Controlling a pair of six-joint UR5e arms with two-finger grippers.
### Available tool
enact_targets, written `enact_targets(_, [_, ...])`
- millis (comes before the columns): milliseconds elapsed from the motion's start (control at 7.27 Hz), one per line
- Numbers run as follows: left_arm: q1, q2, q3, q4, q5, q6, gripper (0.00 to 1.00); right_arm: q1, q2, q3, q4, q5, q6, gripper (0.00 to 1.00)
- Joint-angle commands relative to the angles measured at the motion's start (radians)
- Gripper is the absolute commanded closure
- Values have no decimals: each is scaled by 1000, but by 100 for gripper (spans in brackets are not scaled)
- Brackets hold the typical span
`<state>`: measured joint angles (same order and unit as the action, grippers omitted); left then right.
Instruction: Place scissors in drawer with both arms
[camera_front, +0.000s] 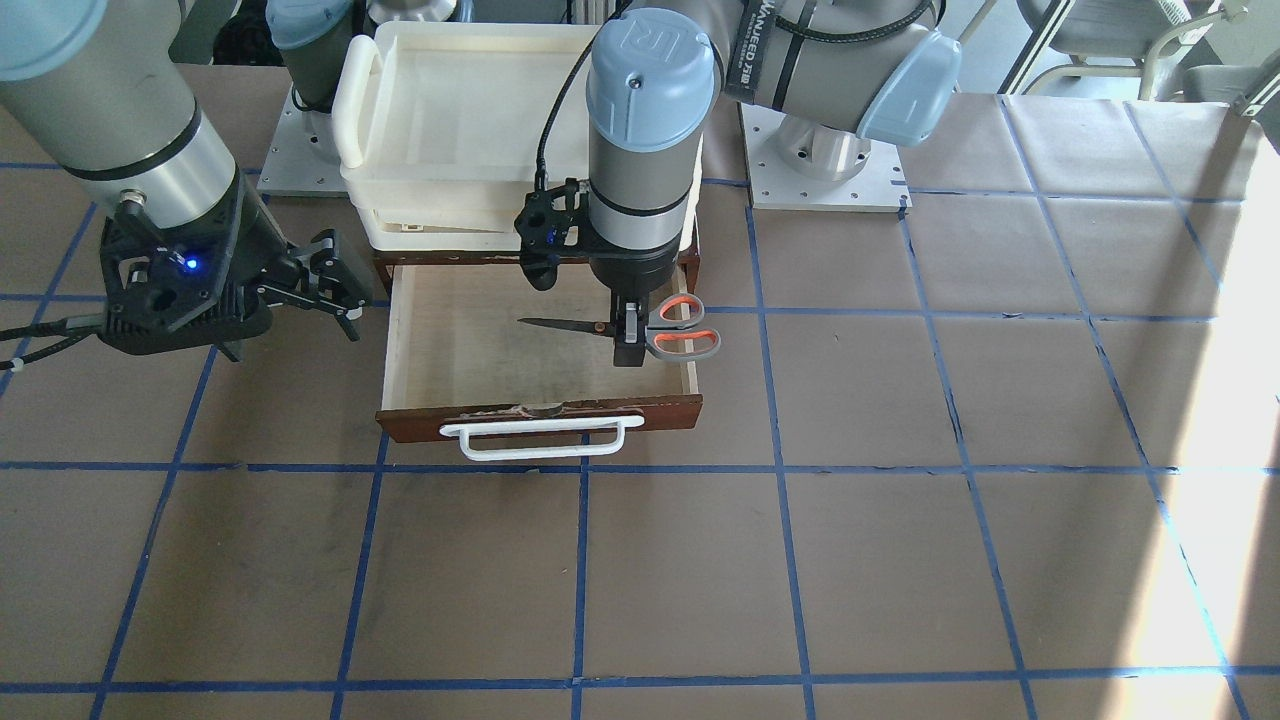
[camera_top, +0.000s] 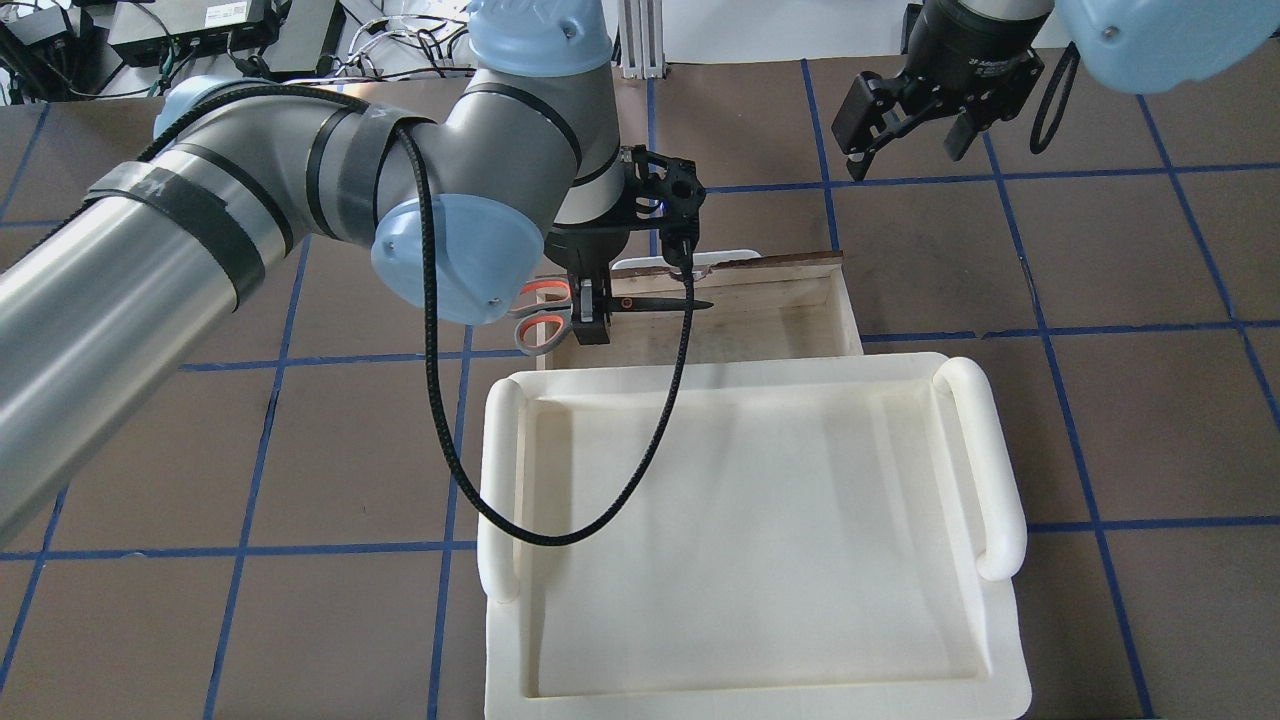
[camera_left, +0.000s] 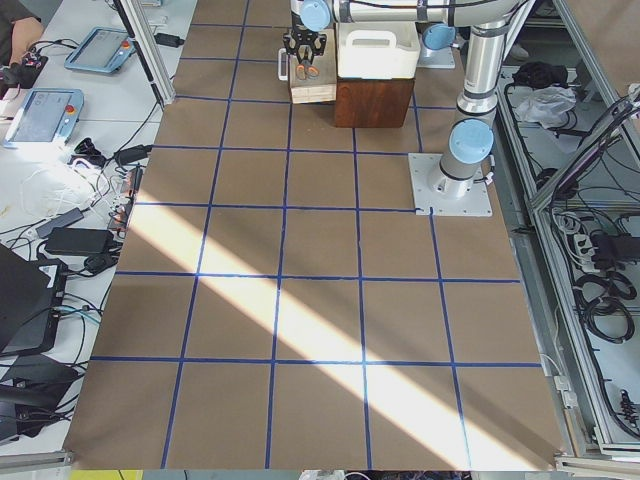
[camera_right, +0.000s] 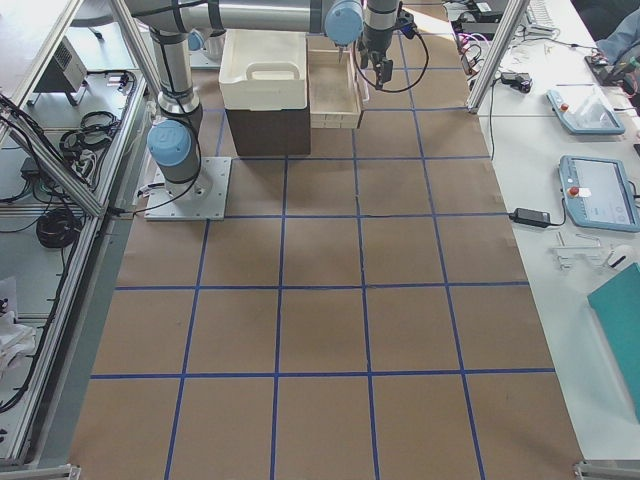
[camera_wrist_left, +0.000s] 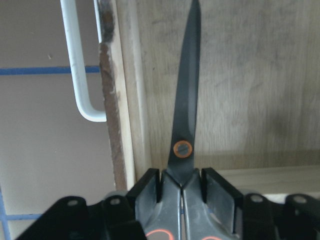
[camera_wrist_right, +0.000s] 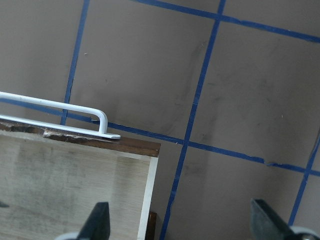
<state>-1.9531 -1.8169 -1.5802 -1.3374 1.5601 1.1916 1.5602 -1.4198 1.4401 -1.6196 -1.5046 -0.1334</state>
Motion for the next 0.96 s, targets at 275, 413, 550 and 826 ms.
enact_targets(275, [-55, -38, -3, 10, -8, -23, 100, 6, -30, 17, 1, 15, 208, 0])
enact_targets(413, [-56, -51, -3, 12, -8, -23, 100, 29, -33, 17, 0, 11, 303, 0])
enact_targets(550, [-58, -59, -3, 12, -9, -23, 100, 65, -31, 22, -3, -2, 314, 0])
enact_targets(826, [-63, -77, -23, 15, -6, -24, 100, 99, -33, 57, -44, -84, 200, 0])
